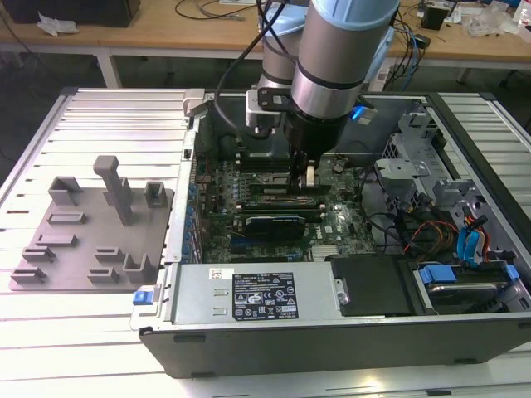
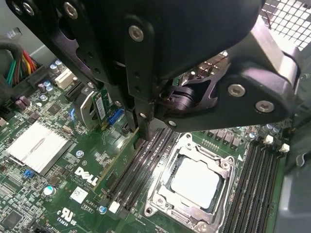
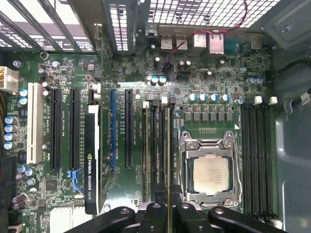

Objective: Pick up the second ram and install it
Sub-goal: 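Insert the second ram into the second slot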

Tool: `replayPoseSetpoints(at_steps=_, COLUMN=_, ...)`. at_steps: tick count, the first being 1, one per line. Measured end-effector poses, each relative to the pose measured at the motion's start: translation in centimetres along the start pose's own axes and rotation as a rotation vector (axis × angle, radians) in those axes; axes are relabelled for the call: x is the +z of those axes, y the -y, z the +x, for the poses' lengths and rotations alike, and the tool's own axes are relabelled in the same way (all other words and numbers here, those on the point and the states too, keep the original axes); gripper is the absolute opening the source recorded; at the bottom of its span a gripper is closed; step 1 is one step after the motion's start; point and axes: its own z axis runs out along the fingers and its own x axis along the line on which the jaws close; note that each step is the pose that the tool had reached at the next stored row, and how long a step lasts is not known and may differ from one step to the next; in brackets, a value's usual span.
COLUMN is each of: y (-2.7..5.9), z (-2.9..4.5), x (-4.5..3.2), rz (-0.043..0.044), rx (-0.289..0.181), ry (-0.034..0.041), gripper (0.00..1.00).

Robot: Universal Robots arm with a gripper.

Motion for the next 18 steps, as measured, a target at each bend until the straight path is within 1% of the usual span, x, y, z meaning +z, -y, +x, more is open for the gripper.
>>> replayPoseSetpoints(at_steps=4, y=-0.08, z=0.48, x=0.34, rz=0.0002, rx=0.0, ry=0.0003, gripper=0.11)
replayPoseSetpoints(at_steps=6, y=-0.18, z=0.57, x=0.49, rz=0.0001, rx=0.0, ry=0.0, gripper=0.11)
replayPoseSetpoints(at_steps=8, y=-0.42, z=0.67, x=0.97, rz=0.0001, rx=0.0, ry=0.0001, gripper=0.11)
replayPoseSetpoints(at_steps=13, y=-0.41, z=0.54, x=1.48, rz=0.0, rx=0.0, ry=0.001, gripper=0.11)
replayPoseSetpoints(at_steps=14, y=-0.49, z=0.42, x=1.6, rz=0.0, rx=0.0, ry=0.0018, gripper=0.11)
replayPoseSetpoints(at_steps=16, y=-0.63, z=0.2, x=1.79, rz=0.0001, rx=0.0, ry=0.0058, gripper=0.11)
replayPoseSetpoints(at_steps=18, y=-0.6, z=0.2, x=2.14, rz=0.0, rx=-0.001, ry=0.0056, gripper=0.11)
